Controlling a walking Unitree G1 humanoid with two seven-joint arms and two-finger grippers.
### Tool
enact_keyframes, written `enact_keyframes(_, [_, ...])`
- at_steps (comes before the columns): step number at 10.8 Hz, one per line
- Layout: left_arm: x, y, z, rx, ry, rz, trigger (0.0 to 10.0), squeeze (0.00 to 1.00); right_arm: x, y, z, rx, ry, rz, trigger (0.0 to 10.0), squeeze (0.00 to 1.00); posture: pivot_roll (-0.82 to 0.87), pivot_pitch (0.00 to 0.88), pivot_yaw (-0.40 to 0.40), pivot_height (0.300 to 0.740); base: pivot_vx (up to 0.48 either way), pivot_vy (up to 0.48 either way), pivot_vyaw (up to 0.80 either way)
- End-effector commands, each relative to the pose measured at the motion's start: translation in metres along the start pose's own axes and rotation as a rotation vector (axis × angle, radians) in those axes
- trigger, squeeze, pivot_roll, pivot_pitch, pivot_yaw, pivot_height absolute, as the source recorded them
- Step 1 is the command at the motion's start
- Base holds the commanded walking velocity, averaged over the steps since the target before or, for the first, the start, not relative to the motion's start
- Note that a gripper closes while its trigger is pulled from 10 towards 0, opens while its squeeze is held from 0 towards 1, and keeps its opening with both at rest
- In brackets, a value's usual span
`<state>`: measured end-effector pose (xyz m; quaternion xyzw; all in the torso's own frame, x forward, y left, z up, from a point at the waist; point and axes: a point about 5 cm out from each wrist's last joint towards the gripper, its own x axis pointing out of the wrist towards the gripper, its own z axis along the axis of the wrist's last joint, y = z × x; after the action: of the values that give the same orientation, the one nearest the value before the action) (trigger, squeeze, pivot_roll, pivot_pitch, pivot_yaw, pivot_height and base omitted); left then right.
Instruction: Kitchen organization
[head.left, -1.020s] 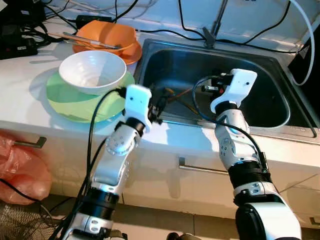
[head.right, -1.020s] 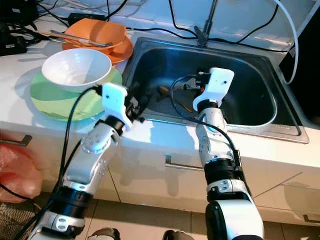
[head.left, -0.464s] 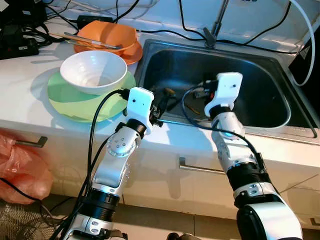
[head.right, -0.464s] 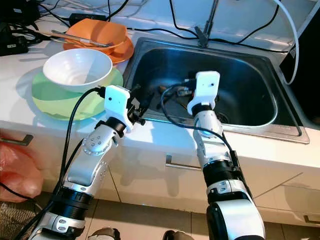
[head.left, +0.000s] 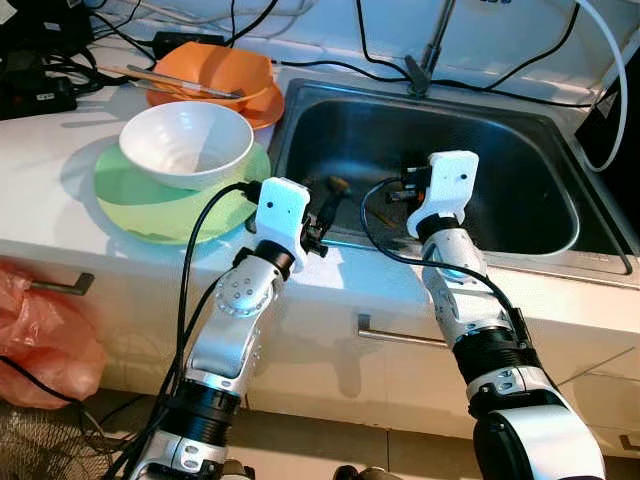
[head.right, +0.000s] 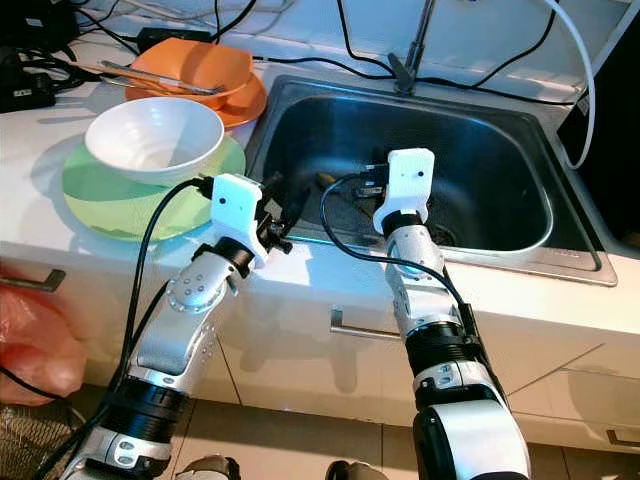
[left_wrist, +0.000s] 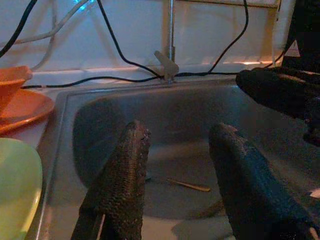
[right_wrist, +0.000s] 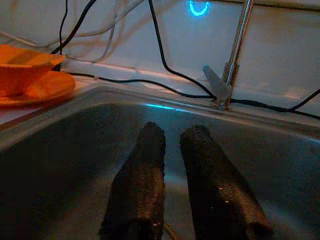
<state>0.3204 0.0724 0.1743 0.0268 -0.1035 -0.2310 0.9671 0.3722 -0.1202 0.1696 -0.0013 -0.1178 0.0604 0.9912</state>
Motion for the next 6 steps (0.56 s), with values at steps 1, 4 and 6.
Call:
enact_keyframes(1, [0.000,-0.007,0.000,0.003,-0.001,-0.022,10.0,0.00,-0.002,-0.002,-0.004,0.000,0.018,-0.003,10.0,1.00,0.13,0.079,-0.091,0.740,0.000,0.000,0.00])
enact_keyframes(4, [0.000,-0.004,0.001,-0.001,-0.008,-0.001,10.0,0.00,-0.001,-0.002,-0.004,-0.001,0.020,-0.003,10.0,0.00,0.14,0.094,-0.097,0.740,0.000,0.000,0.00])
enact_keyframes(6, [0.003,0.004,0.016,0.046,-0.068,0.044,10.0,0.00,-0.001,0.000,-0.004,0.026,0.021,-0.001,10.0,0.00,0.13,0.098,-0.097,0.740,0.000,0.000,0.00])
